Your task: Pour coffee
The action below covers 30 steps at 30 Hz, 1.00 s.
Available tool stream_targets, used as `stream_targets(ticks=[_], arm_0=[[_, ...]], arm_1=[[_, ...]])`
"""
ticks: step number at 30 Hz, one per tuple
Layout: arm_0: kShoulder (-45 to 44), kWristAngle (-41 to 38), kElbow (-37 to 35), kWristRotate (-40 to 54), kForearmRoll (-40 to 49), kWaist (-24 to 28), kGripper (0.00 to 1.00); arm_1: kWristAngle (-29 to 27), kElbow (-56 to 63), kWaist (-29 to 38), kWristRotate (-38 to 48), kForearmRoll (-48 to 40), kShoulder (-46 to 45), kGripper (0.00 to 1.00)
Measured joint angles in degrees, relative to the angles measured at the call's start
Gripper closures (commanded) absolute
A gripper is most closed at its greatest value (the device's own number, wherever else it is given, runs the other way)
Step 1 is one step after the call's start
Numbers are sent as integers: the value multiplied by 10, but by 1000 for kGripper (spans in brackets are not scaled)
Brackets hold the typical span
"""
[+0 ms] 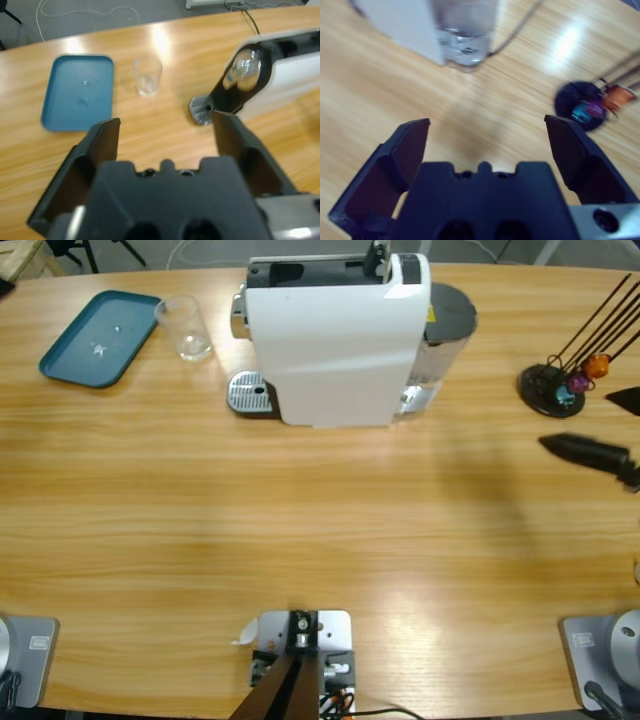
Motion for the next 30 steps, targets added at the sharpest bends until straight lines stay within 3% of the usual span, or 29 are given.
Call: stream_targets(ticks=[4,7,12,21,25,30], arm_0=[[-58,-2,73,14,-11,-1,23],[-67,-3,105,25,-13,-1,27],[-87,-3,152,55,-24,-1,18],[-92,-3,178,61,-47,-1,0],[-82,-3,178,61,-48,-1,0],[-78,-3,178,61,-49,-1,0]], arm_1=[[-2,-16,-77,10,9,0,86],[10,-22,-142,15,-10,8,238],[28,-15,-215,34,-76,57,272],[41,17,-283,41,-152,124,170],[47,21,-292,41,-164,146,11],[50,22,-293,41,-176,168,2]])
